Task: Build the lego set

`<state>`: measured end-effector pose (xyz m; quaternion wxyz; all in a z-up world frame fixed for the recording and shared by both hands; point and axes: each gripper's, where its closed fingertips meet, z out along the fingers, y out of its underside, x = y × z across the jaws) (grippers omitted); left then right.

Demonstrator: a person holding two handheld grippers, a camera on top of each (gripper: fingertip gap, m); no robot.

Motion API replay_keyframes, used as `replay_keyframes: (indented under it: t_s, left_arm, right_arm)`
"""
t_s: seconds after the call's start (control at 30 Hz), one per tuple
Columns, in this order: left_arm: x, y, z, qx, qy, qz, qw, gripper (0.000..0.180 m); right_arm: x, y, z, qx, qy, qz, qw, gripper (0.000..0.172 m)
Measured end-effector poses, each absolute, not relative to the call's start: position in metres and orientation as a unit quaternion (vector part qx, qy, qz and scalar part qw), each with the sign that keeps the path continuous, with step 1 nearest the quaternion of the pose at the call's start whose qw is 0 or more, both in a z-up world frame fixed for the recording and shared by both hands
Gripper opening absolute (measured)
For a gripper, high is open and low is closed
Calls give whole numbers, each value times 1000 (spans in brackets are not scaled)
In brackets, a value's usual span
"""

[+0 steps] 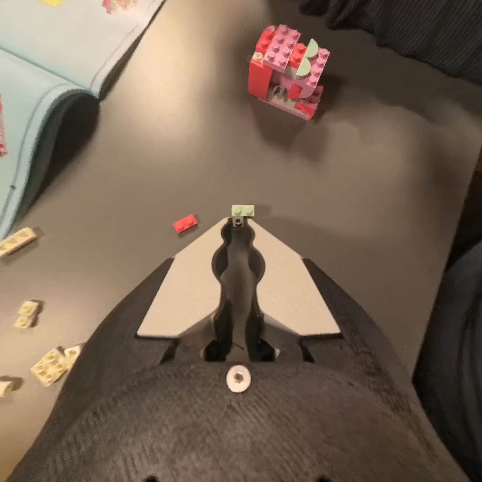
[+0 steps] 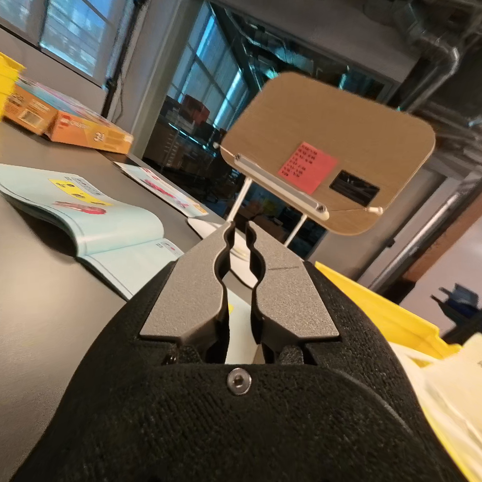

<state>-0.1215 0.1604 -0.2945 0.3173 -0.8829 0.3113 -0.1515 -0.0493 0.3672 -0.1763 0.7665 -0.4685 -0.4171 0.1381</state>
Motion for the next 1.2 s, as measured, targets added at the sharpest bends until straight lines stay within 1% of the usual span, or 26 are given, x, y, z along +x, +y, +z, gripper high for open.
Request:
replay_keyframes:
  t_s: [0.07,0.1,0.13,0.2,0.23,0.3,0.37,0.43,0.53,0.67,0.73,0.87,0.97,1.0,1.07,1.2]
  left_arm:
    - [-125,162,-286,-865,334,-126,353,7]
    - [-126,163,-280,-853,345,-115,375,7]
    - [-126,162,-273,-840,356,-108,394,7]
    - [-127,163,-260,-821,362,-91,433,7]
    - [-125,161,-254,-811,370,-92,443,7]
    - [-121,157,-242,-793,386,-83,465,7]
    - [-118,154,-237,-783,404,-69,467,7]
    - [-116,150,-235,-781,418,-57,460,8]
    - [-112,147,-234,-777,431,-46,456,8]
    - [-110,145,-234,-777,435,-44,453,8]
    - [-109,145,-235,-778,437,-41,449,8]
    - [-108,146,-235,-779,438,-39,447,8]
    - [-108,147,-231,-778,435,-42,452,8]
    - [-109,147,-230,-777,434,-42,454,8]
    - [-108,146,-228,-776,436,-43,454,8]
    - [-108,145,-229,-775,439,-39,452,8]
  right_arm:
    - [-59,338,-160,-414,-460,172,766,9]
    - [-69,310,-155,-378,-508,214,744,11]
    - [-80,279,-152,-349,-556,268,705,13]
    - [-93,214,-155,-313,-641,375,592,22]
    - [-97,187,-161,-303,-675,407,536,28]
    - [-104,153,-179,-287,-730,409,467,35]
    - [-108,137,-198,-272,-766,382,441,35]
    - [-112,133,-210,-268,-781,362,432,32]
    - [-115,139,-217,-274,-782,351,436,23]
    - [-114,137,-221,-279,-782,363,423,22]
    - [-114,134,-221,-276,-784,368,417,13]
    - [-114,134,-220,-271,-786,356,427,13]
    - [-114,136,-219,-273,-785,349,433,24]
    - [-114,136,-219,-275,-785,350,431,24]
    - [-114,136,-218,-274,-784,350,433,16]
    - [-113,136,-219,-275,-788,345,430,15]
